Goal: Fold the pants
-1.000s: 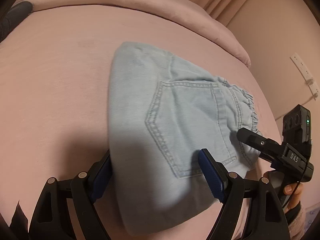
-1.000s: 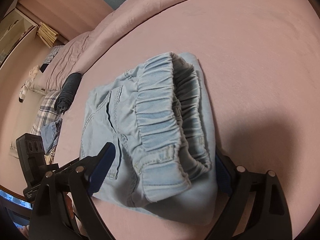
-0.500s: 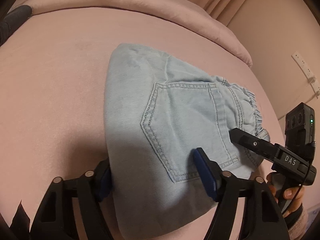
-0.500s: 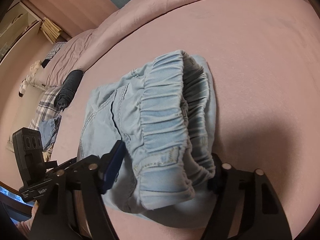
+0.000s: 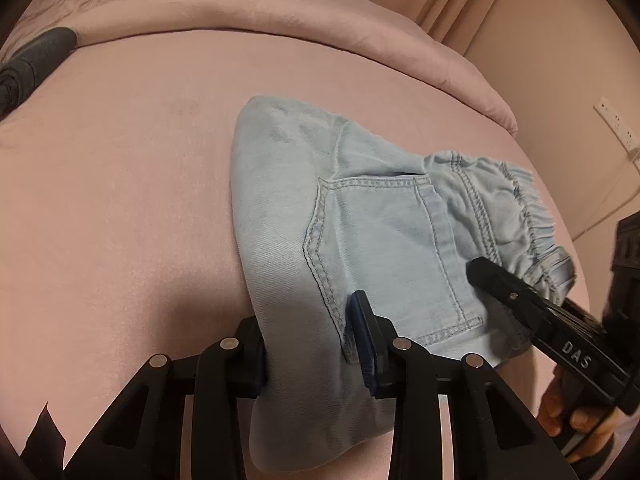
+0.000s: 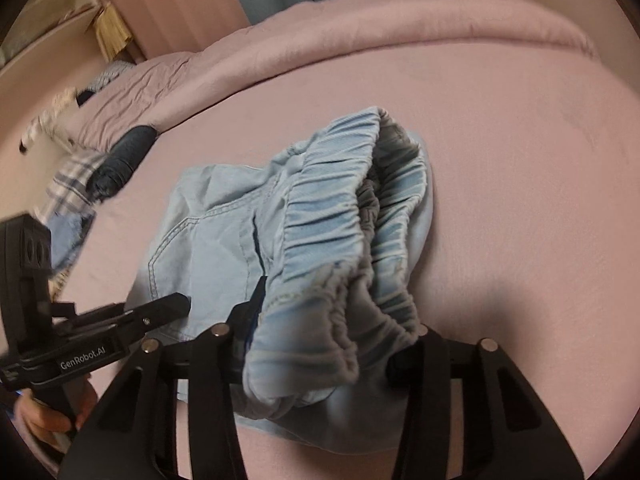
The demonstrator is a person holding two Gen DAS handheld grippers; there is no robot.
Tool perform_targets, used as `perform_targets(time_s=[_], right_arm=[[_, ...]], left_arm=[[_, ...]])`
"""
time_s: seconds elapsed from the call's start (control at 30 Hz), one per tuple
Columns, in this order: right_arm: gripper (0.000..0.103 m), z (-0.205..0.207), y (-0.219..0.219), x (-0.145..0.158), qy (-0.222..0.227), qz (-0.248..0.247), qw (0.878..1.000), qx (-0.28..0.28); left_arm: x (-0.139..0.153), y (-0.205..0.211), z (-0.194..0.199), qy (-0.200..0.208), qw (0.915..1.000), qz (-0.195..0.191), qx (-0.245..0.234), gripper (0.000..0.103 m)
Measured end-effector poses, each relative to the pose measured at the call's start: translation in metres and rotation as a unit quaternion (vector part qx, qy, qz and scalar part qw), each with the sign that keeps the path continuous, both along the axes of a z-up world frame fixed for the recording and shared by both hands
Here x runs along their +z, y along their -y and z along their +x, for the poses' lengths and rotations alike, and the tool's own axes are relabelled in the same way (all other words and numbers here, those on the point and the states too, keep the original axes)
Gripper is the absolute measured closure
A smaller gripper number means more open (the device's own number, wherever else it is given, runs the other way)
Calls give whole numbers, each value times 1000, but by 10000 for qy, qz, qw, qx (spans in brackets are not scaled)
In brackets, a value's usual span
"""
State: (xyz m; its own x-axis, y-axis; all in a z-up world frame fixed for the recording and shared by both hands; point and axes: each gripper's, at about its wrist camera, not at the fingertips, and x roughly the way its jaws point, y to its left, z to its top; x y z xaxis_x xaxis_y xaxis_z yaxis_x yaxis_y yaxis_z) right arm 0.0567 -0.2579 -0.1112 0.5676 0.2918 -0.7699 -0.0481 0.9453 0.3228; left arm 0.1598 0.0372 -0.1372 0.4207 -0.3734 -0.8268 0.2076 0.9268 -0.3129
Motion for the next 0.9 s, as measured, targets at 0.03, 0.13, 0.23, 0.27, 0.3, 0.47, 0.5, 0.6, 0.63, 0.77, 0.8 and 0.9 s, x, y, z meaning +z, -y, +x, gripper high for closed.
perform_targets(time_s=[0.03,0.13,0.23,0.27,0.3,0.47,0.5,0.6,0.63,0.77,0.8,0.9], right_arm=[[60,0,-2,2,56,-81,10000,3],[62,-2,-10,9,234,-360,9991,43],[63,-4,-16,15,363,-555,9978,88],[63,-5,-18,17,398,-585,9974,106],[63,-5,-18,18,419,-592,9973,124],[64,-13,-24,26,557,-703,9958,193],[64,-14,-25,27,590,-736,9953,209],[65,-21,-31,30,680,-824,9939,256],[65,-23,-33,31,707,-831,9937,268],[65,-30,-40,38,835,-905,9917,375],[65,-32,-43,40,866,-928,9911,413],[65,-37,-52,44,961,-1045,9883,556]], left_arm=[[0,1,0,6,10000,35,-3,70],[2,3,1,40,9999,130,-8,71],[5,3,-2,105,9997,217,-31,74],[6,2,-3,136,9996,242,-45,75],[6,2,-4,160,9995,261,-53,75],[7,5,-6,238,9991,330,-73,80],[8,5,-7,250,9991,339,-66,81],[10,4,-11,296,9988,387,-57,81],[11,4,-13,309,9987,397,-61,81],[15,6,-16,328,9986,411,-41,82],[16,5,-17,329,9986,420,-37,82],[17,5,-15,326,9984,456,-30,82]])
